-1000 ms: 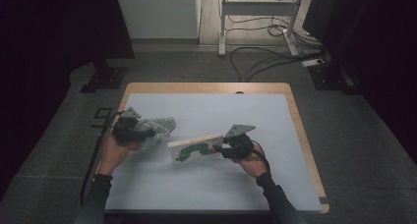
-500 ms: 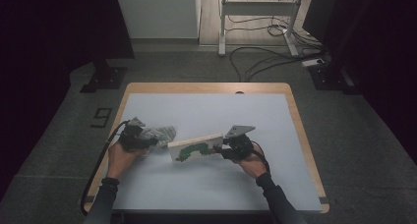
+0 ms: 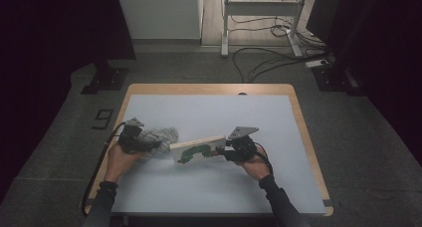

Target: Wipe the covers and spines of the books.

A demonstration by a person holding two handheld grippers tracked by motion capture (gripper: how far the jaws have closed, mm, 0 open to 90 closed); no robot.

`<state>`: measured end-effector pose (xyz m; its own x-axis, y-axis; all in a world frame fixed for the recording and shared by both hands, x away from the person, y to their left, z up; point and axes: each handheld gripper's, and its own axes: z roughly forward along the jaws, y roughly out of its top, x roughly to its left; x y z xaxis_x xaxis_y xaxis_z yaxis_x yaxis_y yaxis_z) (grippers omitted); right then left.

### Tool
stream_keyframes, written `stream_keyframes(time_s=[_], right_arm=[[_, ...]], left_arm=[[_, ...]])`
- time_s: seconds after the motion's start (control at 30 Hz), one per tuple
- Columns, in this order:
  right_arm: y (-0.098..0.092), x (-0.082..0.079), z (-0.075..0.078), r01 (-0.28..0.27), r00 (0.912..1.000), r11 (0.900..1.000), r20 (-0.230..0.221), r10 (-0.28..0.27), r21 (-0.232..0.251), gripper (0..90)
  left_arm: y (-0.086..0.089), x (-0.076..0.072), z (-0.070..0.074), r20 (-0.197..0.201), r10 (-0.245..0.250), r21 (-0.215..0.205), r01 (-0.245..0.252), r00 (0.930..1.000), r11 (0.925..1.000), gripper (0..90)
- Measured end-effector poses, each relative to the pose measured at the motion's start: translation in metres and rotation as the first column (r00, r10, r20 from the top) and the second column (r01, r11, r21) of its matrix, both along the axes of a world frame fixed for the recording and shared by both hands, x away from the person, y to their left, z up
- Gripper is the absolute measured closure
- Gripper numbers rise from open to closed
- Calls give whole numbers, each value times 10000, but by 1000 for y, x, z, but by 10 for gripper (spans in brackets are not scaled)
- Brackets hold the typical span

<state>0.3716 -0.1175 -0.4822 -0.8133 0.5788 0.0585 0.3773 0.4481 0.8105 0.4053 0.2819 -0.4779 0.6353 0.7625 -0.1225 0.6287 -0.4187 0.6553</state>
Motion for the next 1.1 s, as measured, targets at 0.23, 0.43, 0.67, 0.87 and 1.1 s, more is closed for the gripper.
stream_keyframes(time_s=[0.23, 0.43, 0.67, 0.87, 1.1], right_arm=[[0, 0, 1, -9, 10000, 10000, 11, 9, -21, 556], [1, 0, 3, -21, 10000, 10000, 11, 21, -67, 555], [1, 0, 4, -36, 10000, 10000, -14, 35, -81, 556], [0, 0, 6, -73, 10000, 10000, -17, 73, -66, 556], [0, 0, 7, -107, 9999, 9999, -72, 107, -34, 556]], left_arm=[[8, -11, 18, 251, -1, -322, 9, 9997, 9995, 145], [11, -25, 34, 475, -95, -168, 104, 9988, 9998, 152], [2, -48, 50, 603, -712, -210, 726, 9956, 9971, 231], [-20, -65, 51, 607, -1731, -277, 1750, 9830, 9842, 300], [-48, -66, 41, 701, -2299, -225, 2319, 9707, 9725, 379]])
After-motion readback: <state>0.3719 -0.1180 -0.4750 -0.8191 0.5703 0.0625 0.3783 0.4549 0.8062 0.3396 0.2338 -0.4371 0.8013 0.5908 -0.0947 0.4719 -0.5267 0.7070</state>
